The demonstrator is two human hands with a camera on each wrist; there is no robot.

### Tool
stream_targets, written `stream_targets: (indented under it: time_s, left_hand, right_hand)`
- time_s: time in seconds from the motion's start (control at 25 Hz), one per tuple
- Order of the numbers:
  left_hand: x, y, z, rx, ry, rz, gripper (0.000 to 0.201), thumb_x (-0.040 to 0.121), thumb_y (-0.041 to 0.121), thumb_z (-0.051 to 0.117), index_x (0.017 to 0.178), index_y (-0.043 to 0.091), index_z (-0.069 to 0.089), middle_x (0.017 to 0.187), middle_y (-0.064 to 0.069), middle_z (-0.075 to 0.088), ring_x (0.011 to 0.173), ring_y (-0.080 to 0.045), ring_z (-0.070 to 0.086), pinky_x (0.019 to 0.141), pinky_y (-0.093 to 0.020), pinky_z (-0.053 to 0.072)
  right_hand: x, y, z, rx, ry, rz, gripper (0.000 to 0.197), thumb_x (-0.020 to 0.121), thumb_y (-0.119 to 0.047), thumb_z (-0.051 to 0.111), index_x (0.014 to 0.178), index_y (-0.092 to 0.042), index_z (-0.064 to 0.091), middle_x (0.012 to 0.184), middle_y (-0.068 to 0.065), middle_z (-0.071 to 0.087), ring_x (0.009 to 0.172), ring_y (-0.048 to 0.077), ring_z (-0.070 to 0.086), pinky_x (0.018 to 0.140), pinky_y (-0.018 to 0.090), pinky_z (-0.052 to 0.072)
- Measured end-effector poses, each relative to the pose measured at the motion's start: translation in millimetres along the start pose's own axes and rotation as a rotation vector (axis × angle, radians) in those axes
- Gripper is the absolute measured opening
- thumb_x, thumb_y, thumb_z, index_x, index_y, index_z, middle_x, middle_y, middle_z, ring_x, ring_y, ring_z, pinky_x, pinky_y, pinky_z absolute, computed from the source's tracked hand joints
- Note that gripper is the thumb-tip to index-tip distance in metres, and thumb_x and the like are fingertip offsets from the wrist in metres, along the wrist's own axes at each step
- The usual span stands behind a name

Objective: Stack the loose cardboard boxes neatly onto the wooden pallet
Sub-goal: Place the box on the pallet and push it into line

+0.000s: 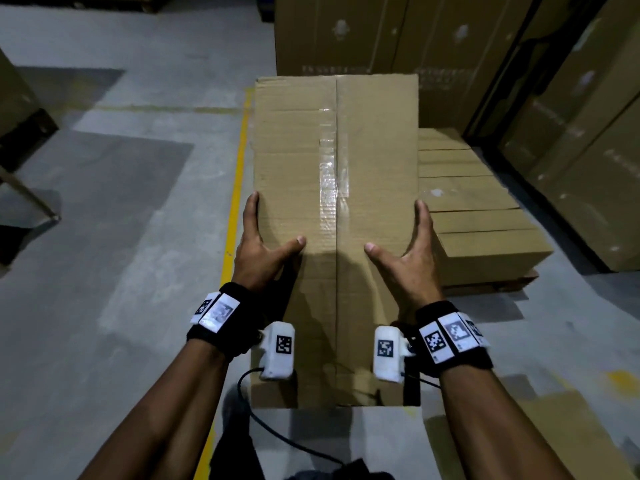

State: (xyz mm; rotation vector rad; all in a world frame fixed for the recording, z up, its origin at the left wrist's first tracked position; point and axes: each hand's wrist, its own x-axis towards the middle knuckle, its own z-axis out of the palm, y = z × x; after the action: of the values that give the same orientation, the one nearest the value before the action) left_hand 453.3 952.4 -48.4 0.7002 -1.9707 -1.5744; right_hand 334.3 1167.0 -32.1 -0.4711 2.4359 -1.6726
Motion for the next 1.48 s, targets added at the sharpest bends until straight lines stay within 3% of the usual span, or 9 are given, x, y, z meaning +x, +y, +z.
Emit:
stream_targets:
  time_s: [0.12,0.2,0.4,0.64,0.84,1.08,1.28,1.36,1.48]
  left_hand:
    - [78,-23,-27,-0.017,-0.043,0.011,0.103,0.067,0.040,0.082,0.147,0.053,0.019,0.131,0.024,0.045,0.123,-0.015,0.051,0.108,-0.042,0.044]
    - [124,-29,-45,-0.006,-0.082,0.019,0.102,0.071,0.038,0.083,0.149,0.052,0.018,0.136,0.018,0.042,0.126,-0.013,0.048,0.108,-0.035,0.042]
    - [239,-22,-78,0.038,-0.170,0.053,0.098,0.080,0.024,0.082,0.155,0.038,0.019,0.132,0.022,0.038,0.117,0.000,0.043,0.095,-0.017,0.034]
    - [354,-36,-72,0.003,-0.263,0.039,0.104,0.068,0.036,0.082,0.152,0.042,0.021,0.113,0.047,0.033,0.116,-0.002,0.046,0.098,-0.020,0.037]
    - [463,-53,-46,0.034,-0.315,0.044,0.100,0.078,0.023,0.084,0.154,0.039,0.020,0.116,0.036,0.042,0.114,-0.007,0.048,0.097,-0.021,0.037]
    - [622,-41,8,0.020,-0.407,0.032,0.108,0.067,0.038,0.083,0.154,0.042,0.019,0.130,0.013,0.048,0.116,-0.014,0.052,0.102,-0.028,0.042]
    - [712,-36,62,-0.004,-0.552,0.066,0.114,0.064,0.045,0.084,0.154,0.038,0.015,0.140,0.017,0.036,0.132,-0.013,0.042,0.115,-0.041,0.034]
    - [745,-37,88,0.010,-0.622,0.070,0.114,0.066,0.044,0.086,0.154,0.041,0.014,0.142,0.018,0.035,0.133,-0.012,0.039,0.117,-0.048,0.030]
    - [789,-40,123,0.019,-0.735,0.072,0.108,0.076,0.029,0.084,0.155,0.040,0.012,0.154,0.007,0.034,0.129,-0.011,0.038,0.114,-0.037,0.032]
  right_hand:
    - [49,-10,58,-0.037,0.044,-0.001,0.111,0.076,-0.036,0.085,0.153,-0.054,0.007,0.166,-0.009,0.016,0.149,0.024,0.024,0.118,0.056,0.026]
    - [75,-22,87,-0.040,0.071,0.020,0.111,0.075,-0.036,0.085,0.153,-0.053,0.007,0.166,-0.008,0.016,0.149,0.024,0.024,0.118,0.056,0.026]
    - [140,-66,150,-0.052,0.178,0.075,0.113,0.077,-0.032,0.085,0.156,-0.048,0.005,0.167,-0.011,0.014,0.146,0.014,0.021,0.118,0.049,0.023]
    - [223,-75,192,-0.070,0.244,0.126,0.112,0.078,-0.035,0.085,0.153,-0.054,0.004,0.167,-0.013,0.013,0.149,0.020,0.021,0.119,0.057,0.022]
    - [318,-64,228,0.005,0.293,0.170,0.111,0.077,-0.029,0.085,0.151,-0.057,0.007,0.165,-0.005,0.021,0.147,0.028,0.028,0.116,0.060,0.028]
    - [465,-74,242,0.004,0.377,0.226,0.111,0.079,-0.027,0.084,0.153,-0.055,0.006,0.167,-0.009,0.011,0.151,0.028,0.018,0.118,0.056,0.024]
    - [538,-75,237,-0.003,0.495,0.285,0.112,0.076,-0.033,0.086,0.146,-0.066,0.005,0.167,-0.006,0.016,0.150,0.032,0.021,0.115,0.065,0.026]
    - [562,-72,238,-0.009,0.578,0.321,0.110,0.076,-0.034,0.085,0.146,-0.065,0.006,0.166,-0.004,0.020,0.148,0.032,0.025,0.115,0.062,0.028]
    - [592,-67,242,0.003,0.691,0.327,0.107,0.078,-0.030,0.085,0.151,-0.058,0.011,0.164,-0.004,0.026,0.144,0.027,0.031,0.114,0.049,0.032]
